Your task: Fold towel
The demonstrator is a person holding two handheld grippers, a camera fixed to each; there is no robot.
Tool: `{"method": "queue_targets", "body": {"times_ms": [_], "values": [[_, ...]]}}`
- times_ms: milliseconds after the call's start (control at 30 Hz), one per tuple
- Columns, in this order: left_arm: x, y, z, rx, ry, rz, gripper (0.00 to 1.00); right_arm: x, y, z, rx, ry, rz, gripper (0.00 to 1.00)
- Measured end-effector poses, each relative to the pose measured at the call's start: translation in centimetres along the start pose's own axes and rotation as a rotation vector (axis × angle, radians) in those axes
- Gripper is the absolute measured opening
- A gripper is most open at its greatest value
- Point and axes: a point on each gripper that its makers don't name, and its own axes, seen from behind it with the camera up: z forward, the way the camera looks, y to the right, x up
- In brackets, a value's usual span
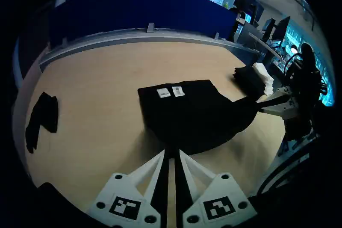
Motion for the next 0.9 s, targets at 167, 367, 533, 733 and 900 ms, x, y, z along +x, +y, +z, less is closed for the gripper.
{"method": "queue_targets", "body": {"times_ms": [167, 367, 533, 733, 900], "values": [[0.7, 0.9, -1.8, -0.013, 0.008, -0.020, 0.09, 0.6, -0.1, -1.4, 0.003, -0.008, -0.004, 0.16], [1.0, 1.5, -2.6, -0.017, 0.016, -0.038, 0.09, 0.6, -0.3, -2.2, 0.004, -0.015, -0.013, 0.16], [1.7, 1.2, -2.0, -0.009, 0.027, -0.055, 0.09, 0.7, -0.1, -1.9, 0.005, -0.027, -0.012, 0.16], [3.6, 0.4, -0.3, -0.003, 0.052, -0.083, 0.09, 1.6, 1.2, -0.4, 0.007, -0.045, 0.008, 0.16], [5.2, -0.7, 1.9, 0.008, 0.063, -0.096, 0.09, 2.9, 3.2, 1.6, 0.008, -0.051, 0.038, 0.16]]}}
